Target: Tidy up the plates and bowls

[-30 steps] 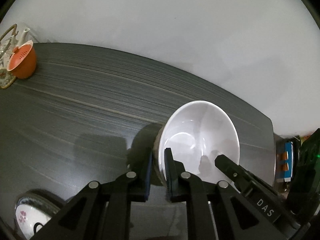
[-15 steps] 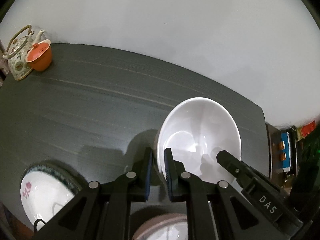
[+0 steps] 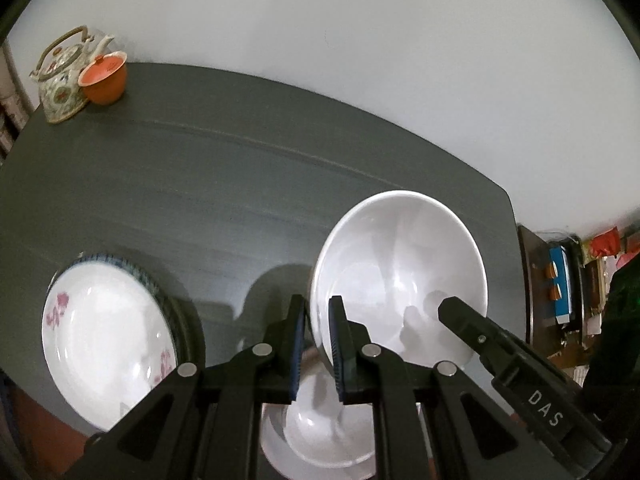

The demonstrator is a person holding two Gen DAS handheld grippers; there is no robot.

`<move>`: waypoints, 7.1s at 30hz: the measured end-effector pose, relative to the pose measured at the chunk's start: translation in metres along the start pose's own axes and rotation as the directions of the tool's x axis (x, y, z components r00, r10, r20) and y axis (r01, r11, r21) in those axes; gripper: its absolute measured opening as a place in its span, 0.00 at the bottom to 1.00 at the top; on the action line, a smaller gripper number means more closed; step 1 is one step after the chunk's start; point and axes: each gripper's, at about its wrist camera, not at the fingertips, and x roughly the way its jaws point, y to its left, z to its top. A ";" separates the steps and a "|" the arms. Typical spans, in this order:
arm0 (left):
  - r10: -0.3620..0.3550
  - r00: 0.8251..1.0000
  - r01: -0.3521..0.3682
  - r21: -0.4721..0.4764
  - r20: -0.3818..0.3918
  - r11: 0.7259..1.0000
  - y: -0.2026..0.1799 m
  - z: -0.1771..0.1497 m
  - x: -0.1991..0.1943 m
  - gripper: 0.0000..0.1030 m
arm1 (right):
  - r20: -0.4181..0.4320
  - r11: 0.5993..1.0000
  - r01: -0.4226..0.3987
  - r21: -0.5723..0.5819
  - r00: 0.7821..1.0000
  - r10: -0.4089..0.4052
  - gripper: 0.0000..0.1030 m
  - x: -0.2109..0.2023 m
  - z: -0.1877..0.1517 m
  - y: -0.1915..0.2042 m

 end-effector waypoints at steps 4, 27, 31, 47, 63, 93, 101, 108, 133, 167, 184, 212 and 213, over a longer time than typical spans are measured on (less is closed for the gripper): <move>0.001 1.000 -0.001 0.009 -0.002 1.000 0.000 -0.023 -0.008 0.12 | 0.005 1.000 0.010 -0.008 1.000 -0.010 0.15 -0.010 -0.018 0.005; 0.022 0.997 -0.020 0.032 -0.070 0.999 0.008 -0.091 -0.009 0.12 | -0.079 0.999 0.013 0.032 0.997 -0.011 0.16 -0.012 -0.094 -0.021; 0.036 0.996 -0.033 0.033 -0.086 0.999 0.003 -0.093 0.001 0.12 | -0.094 0.999 0.011 0.035 0.996 -0.008 0.16 -0.007 -0.098 -0.024; 0.044 0.993 -0.040 0.032 -0.111 0.999 0.007 -0.094 0.013 0.12 | -0.121 0.999 0.035 0.026 0.992 -0.032 0.16 0.004 -0.104 -0.028; 0.052 0.991 -0.049 0.026 -0.120 0.998 0.003 -0.096 0.018 0.12 | -0.124 0.998 0.058 0.012 0.991 -0.056 0.17 0.012 -0.106 -0.027; -0.034 0.996 0.032 -0.028 -0.079 0.999 0.020 -0.085 -0.005 0.14 | -0.116 0.998 0.055 0.014 0.992 -0.053 0.24 0.003 -0.109 -0.029; -0.034 0.997 0.031 -0.043 -0.065 0.999 0.036 -0.082 -0.018 0.26 | -0.111 0.998 0.053 0.030 0.993 -0.049 0.24 -0.005 -0.109 -0.039; -0.011 0.996 0.005 -0.068 -0.087 0.998 0.048 -0.084 -0.016 0.30 | -0.094 0.998 0.050 0.047 0.995 -0.045 0.24 -0.015 -0.105 -0.042; -0.021 0.983 0.002 -0.107 -0.182 0.994 0.052 -0.088 0.018 0.36 | -0.180 0.990 0.122 0.069 0.978 -0.108 0.30 0.004 -0.106 -0.064; -0.020 0.976 0.002 -0.082 -0.217 0.997 0.050 -0.083 0.053 0.31 | -0.214 0.983 0.160 0.088 0.967 -0.139 0.33 0.027 -0.097 -0.071; -0.049 0.974 0.038 -0.051 -0.221 0.998 0.034 -0.080 0.060 0.08 | -0.202 0.989 0.096 0.111 0.977 -0.072 0.13 0.028 -0.097 -0.068; -0.038 0.984 0.037 -0.011 -0.174 0.999 0.029 -0.083 0.052 0.08 | -0.169 0.986 0.144 0.083 0.977 -0.128 0.11 0.030 -0.100 -0.047; -0.037 0.984 0.036 -0.008 -0.173 0.999 0.029 -0.083 0.051 0.08 | -0.168 0.986 0.143 0.083 0.978 -0.128 0.11 0.029 -0.100 -0.047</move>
